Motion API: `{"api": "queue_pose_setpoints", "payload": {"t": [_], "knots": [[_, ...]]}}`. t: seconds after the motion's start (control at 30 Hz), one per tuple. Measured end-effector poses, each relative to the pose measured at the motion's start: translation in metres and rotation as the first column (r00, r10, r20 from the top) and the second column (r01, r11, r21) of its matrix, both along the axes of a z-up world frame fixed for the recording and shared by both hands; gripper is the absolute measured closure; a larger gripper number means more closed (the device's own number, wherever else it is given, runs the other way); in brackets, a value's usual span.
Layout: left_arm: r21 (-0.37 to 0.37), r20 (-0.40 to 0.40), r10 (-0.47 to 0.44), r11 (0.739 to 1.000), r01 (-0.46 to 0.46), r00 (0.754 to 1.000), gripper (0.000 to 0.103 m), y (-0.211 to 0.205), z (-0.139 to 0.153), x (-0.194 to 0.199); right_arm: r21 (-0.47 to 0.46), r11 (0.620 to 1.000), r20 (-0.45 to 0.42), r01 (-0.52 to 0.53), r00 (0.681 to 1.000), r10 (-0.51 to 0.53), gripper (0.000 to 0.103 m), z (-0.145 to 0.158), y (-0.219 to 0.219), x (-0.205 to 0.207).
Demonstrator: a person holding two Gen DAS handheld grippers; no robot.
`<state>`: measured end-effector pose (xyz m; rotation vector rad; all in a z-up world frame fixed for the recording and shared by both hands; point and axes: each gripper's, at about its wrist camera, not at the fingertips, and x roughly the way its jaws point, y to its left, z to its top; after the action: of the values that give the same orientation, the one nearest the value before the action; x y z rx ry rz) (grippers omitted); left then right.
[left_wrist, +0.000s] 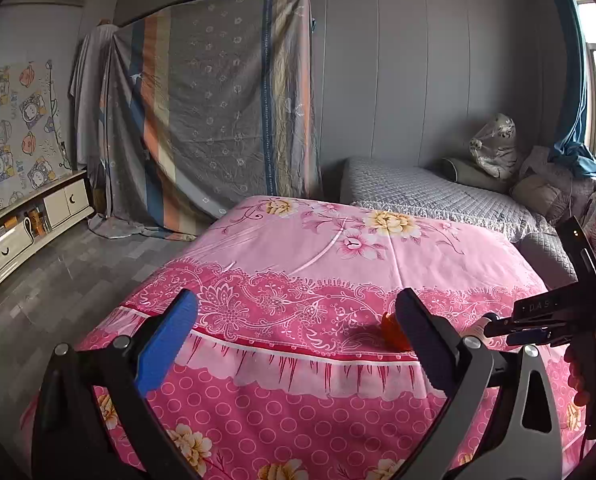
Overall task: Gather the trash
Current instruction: 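Grasp the lotion tube with the right gripper while the left gripper grasps the last orange, then carry the orange and lotion tube over the bin and release both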
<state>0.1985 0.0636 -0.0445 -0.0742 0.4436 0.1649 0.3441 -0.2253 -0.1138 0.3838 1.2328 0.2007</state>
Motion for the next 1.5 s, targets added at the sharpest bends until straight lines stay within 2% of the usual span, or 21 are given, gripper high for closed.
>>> {"api": "queue_pose_setpoints", "payload": {"t": [0.13, 0.3, 0.4, 0.5, 0.6, 0.73, 0.87, 0.97, 1.13, 1.23, 1.3, 1.33, 1.47, 1.5], "knots": [[0.001, -0.018, -0.010, 1.000, 0.011, 1.000, 0.008, 0.003, -0.005, 0.005, -0.037, 0.999, -0.027, -0.009, 1.000, 0.008, 0.054, -0.006, 0.012, 0.017], [0.059, -0.042, -0.018, 0.998, 0.021, 0.999, 0.008, -0.001, -0.010, 0.012, -0.107, 0.994, -0.066, -0.037, 0.997, 0.030, 0.058, -0.019, 0.032, 0.038], [0.087, -0.064, -0.027, 0.996, 0.033, 0.998, 0.008, -0.003, -0.012, 0.017, -0.130, 0.990, -0.038, -0.061, 0.998, 0.057, 0.061, -0.015, 0.039, 0.041], [0.122, -0.088, -0.044, 0.991, 0.055, 0.995, 0.008, -0.012, -0.016, 0.026, -0.085, 0.991, -0.025, -0.101, 0.995, 0.099, 0.066, -0.012, 0.038, 0.037], [0.119, -0.136, -0.098, 0.986, 0.114, 0.986, 0.008, -0.024, -0.021, 0.040, -0.038, 0.994, 0.004, -0.106, 0.994, 0.106, 0.067, -0.006, 0.025, 0.028], [0.070, -0.257, -0.202, 0.972, 0.226, 0.945, 0.008, -0.045, -0.037, 0.070, 0.057, 0.995, 0.044, -0.076, 0.996, 0.074, 0.070, 0.006, -0.014, 0.005], [0.091, -0.348, -0.232, 0.956, 0.280, 0.908, 0.008, -0.069, -0.056, 0.099, 0.106, 0.991, 0.094, -0.076, 0.993, 0.066, 0.070, 0.019, -0.048, -0.026], [0.135, -0.391, -0.243, 0.939, 0.317, 0.888, 0.008, -0.086, -0.067, 0.116, 0.173, 0.982, 0.106, -0.081, 0.992, 0.063, 0.070, 0.023, -0.068, -0.047], [0.119, -0.468, -0.282, 0.919, 0.375, 0.838, 0.009, -0.104, -0.081, 0.139, 0.254, 0.963, 0.145, -0.090, 0.988, 0.054, 0.070, 0.030, -0.088, -0.079], [0.125, -0.494, -0.274, 0.917, 0.379, 0.825, 0.009, -0.110, -0.090, 0.151, 0.283, 0.954, 0.162, -0.097, 0.985, 0.052, 0.070, 0.034, -0.094, -0.095], [0.109, -0.499, -0.286, 0.916, 0.387, 0.818, 0.029, -0.112, -0.092, 0.155, 0.293, 0.950, 0.170, -0.104, 0.984, 0.055, 0.070, 0.037, -0.096, -0.104], [0.114, -0.509, -0.284, 0.914, 0.390, 0.813, 0.046, -0.114, -0.093, 0.156, 0.303, 0.947, 0.172, -0.104, 0.984, 0.053, 0.070, 0.037, -0.096, -0.106], [0.111, -0.490, -0.262, 0.927, 0.357, 0.832, 0.062, -0.105, -0.089, 0.153, 0.325, 0.939, 0.186, -0.115, 0.981, 0.056, 0.070, 0.043, -0.096, -0.115], [0.099, -0.485, -0.257, 0.933, 0.345, 0.836, 0.063, -0.100, -0.086, 0.151, 0.327, 0.937, 0.192, -0.120, 0.980, 0.058, 0.070, 0.045, -0.095, -0.118]]}}
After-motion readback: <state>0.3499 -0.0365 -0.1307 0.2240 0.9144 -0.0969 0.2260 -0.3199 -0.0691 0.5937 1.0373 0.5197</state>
